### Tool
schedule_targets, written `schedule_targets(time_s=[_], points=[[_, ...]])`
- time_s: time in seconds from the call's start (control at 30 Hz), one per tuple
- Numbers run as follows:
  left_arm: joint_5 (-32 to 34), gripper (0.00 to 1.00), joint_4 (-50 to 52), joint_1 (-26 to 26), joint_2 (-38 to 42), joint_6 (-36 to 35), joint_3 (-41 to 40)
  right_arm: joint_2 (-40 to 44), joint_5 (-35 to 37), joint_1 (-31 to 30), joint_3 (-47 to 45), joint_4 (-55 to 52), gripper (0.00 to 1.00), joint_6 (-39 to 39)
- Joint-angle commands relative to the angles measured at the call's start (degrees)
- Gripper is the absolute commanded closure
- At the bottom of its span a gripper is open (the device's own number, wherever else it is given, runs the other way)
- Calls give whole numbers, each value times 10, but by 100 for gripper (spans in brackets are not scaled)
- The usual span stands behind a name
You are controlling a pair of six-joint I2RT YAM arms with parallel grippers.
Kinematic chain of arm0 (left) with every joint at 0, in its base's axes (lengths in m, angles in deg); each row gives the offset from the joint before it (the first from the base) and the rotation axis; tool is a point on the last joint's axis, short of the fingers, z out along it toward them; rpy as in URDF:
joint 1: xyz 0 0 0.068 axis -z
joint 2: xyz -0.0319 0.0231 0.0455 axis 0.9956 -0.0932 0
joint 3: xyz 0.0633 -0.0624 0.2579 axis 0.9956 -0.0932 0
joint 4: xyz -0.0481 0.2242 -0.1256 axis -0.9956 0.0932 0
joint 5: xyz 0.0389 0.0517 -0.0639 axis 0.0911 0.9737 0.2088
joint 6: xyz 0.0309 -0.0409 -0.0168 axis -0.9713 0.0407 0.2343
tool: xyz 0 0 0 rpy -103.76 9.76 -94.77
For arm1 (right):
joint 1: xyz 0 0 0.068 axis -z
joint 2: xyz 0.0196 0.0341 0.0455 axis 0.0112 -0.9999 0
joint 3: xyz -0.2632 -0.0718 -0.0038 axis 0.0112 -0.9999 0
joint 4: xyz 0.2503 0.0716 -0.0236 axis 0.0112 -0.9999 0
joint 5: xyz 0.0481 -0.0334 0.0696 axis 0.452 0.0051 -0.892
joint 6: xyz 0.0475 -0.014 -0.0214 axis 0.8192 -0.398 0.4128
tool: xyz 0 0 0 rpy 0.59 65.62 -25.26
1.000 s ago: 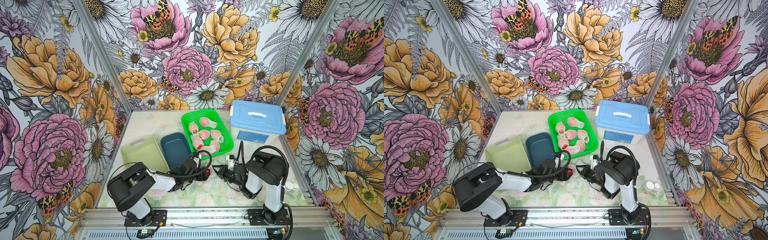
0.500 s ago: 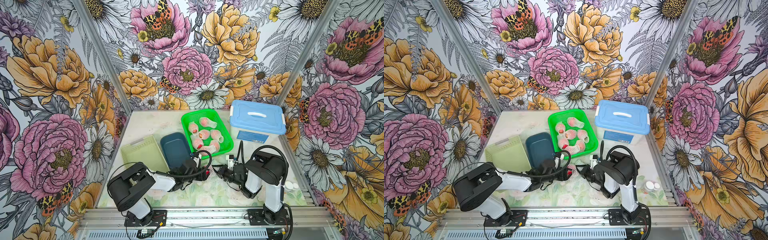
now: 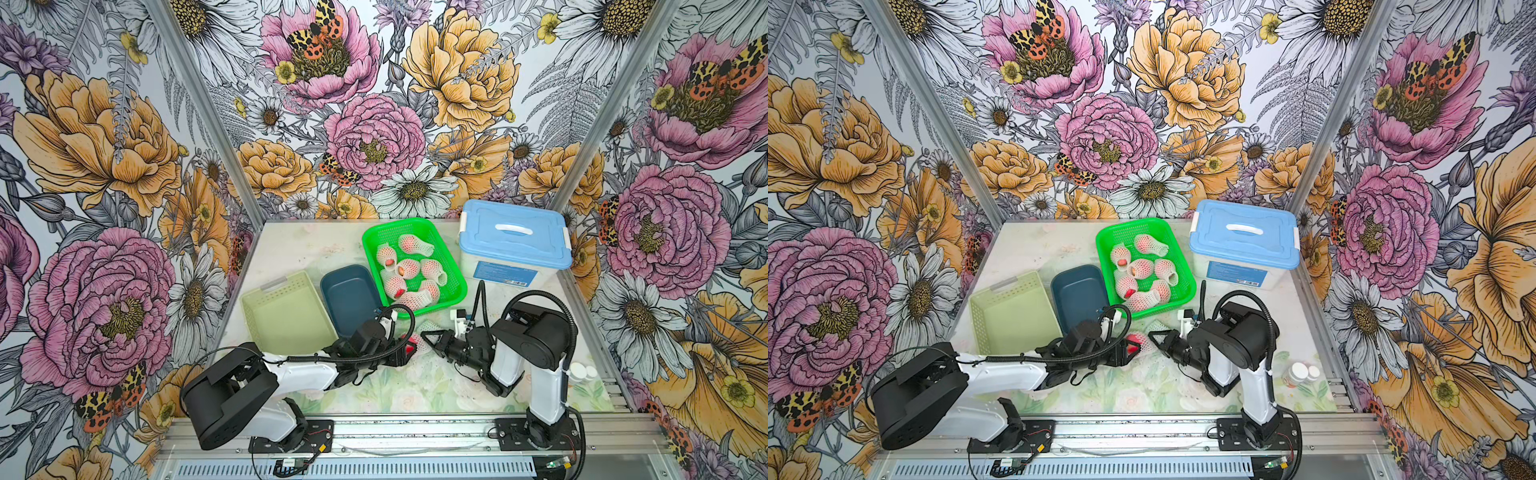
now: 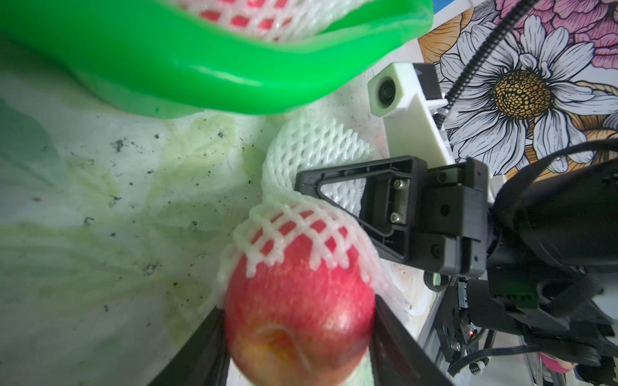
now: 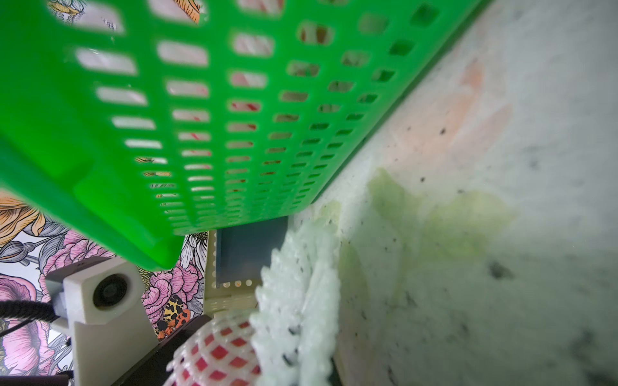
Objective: Remove foam nets from apples
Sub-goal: Remove the foam net from the apple.
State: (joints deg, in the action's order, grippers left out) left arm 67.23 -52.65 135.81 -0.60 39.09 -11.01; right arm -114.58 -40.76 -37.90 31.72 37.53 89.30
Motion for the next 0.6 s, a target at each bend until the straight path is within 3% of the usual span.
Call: schedule_targets(time_s=[0.0, 0.57], points=[[-8, 41, 10, 6, 18, -3, -6, -41, 32, 2, -25, -35, 100, -51], [7, 36, 99, 27, 27, 6, 6, 12, 21, -2, -36, -36, 100, -81]])
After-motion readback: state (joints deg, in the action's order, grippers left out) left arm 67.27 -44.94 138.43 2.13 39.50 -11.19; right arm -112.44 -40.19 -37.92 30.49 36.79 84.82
